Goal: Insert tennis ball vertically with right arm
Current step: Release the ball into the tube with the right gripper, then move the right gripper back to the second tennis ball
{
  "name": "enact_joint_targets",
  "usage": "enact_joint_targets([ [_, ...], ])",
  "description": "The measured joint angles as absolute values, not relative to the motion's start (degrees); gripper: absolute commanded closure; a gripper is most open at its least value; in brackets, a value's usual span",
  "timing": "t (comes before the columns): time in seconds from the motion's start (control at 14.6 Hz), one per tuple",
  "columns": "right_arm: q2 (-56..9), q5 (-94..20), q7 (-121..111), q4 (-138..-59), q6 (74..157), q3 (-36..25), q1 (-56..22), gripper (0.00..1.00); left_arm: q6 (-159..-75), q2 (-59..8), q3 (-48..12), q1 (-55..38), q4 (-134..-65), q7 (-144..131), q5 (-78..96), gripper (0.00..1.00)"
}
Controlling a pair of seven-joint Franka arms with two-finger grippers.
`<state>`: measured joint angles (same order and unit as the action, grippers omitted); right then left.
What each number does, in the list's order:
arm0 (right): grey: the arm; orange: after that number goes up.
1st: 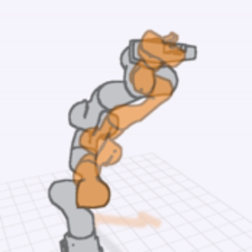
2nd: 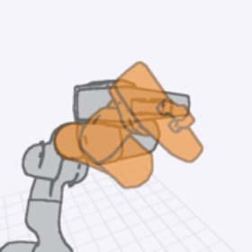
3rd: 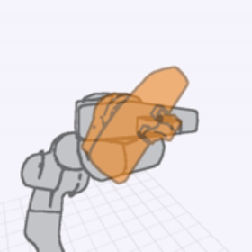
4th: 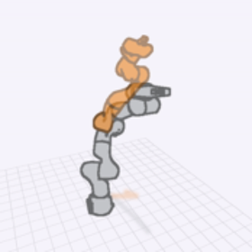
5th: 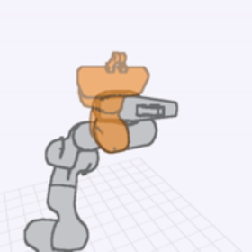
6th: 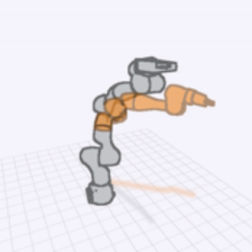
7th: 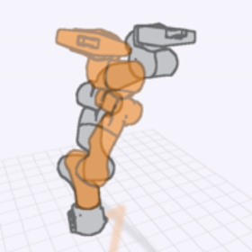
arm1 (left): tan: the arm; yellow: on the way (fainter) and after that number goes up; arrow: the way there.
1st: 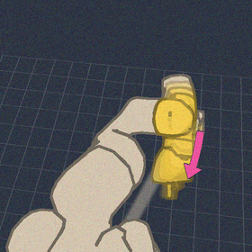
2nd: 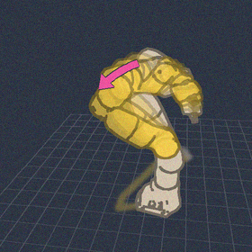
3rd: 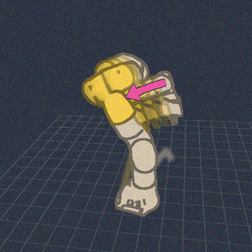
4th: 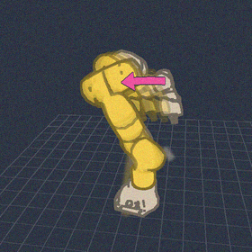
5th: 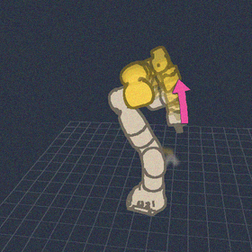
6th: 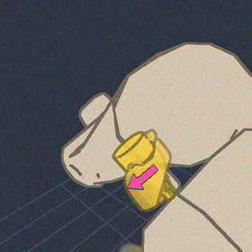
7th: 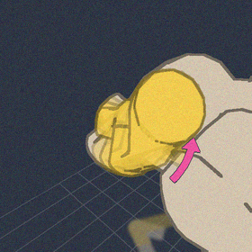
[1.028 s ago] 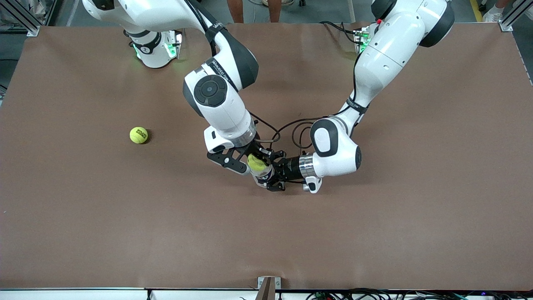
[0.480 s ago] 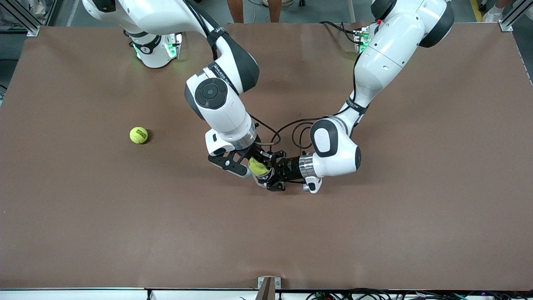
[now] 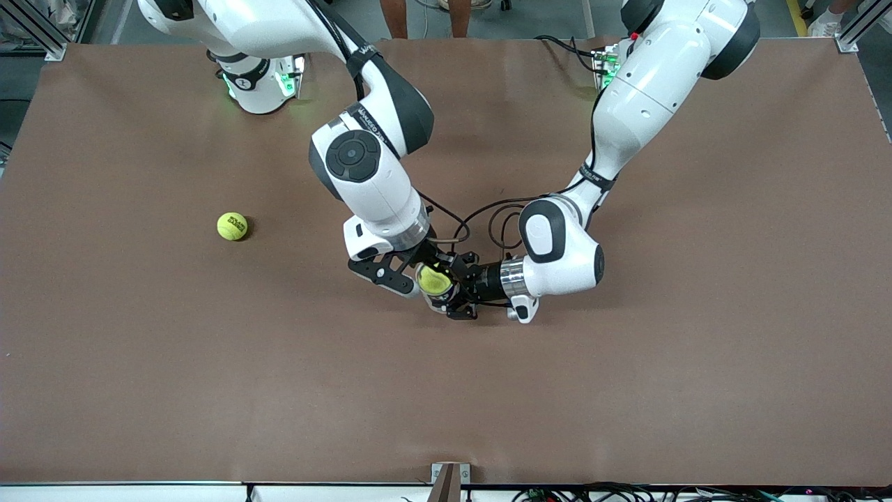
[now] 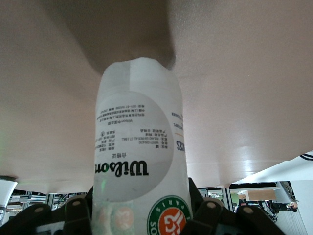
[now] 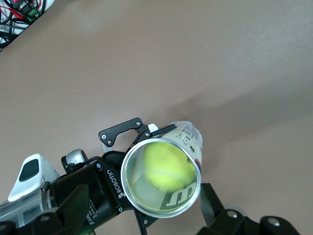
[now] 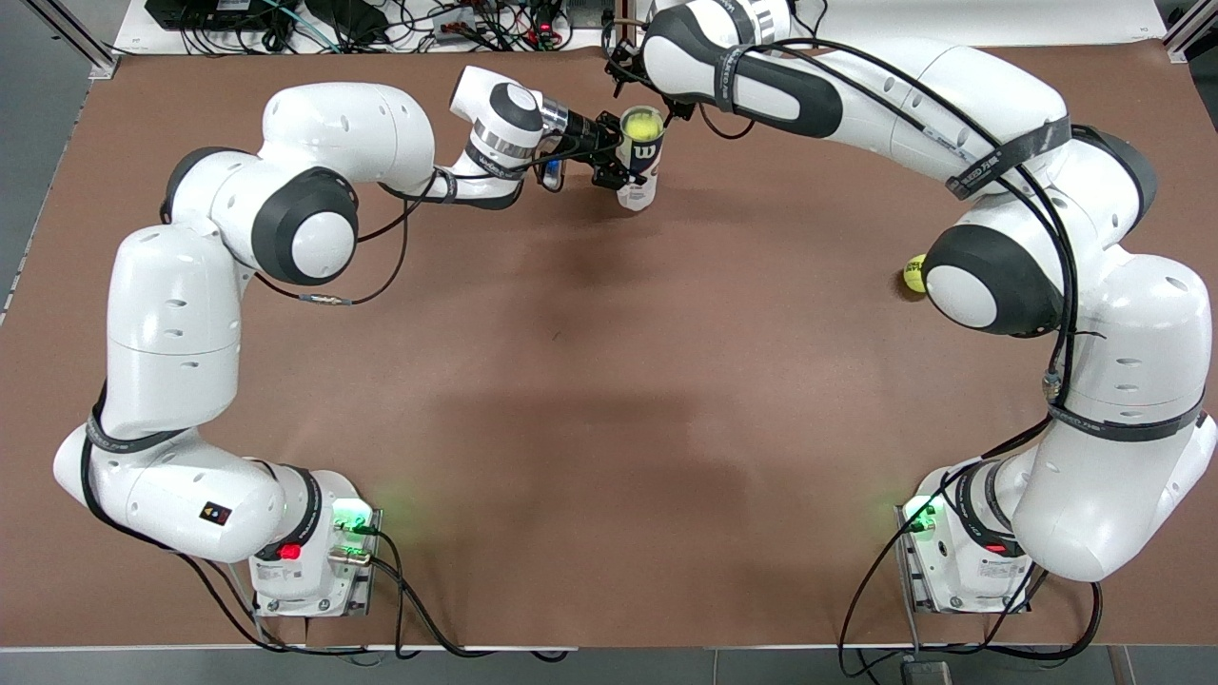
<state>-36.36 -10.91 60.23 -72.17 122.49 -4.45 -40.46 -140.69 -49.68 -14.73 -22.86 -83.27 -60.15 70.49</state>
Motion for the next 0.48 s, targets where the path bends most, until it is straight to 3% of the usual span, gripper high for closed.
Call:
enact_joint_targets([
  [0.27, -36.24, -9.23, 59.56, -71.24, 117.38, -5.46, -39.95, 0.0, -140.69, -49.7, -14.72, -22.86, -83.39, -60.15, 70.49, 0.34],
  [0.48, -34.44, -6.43, 52.4, -70.19, 105.36, -6.08, -37.02, 0.0, -140.69, -49.7, -14.72, -22.86, -83.64, -60.15, 70.49, 0.33],
])
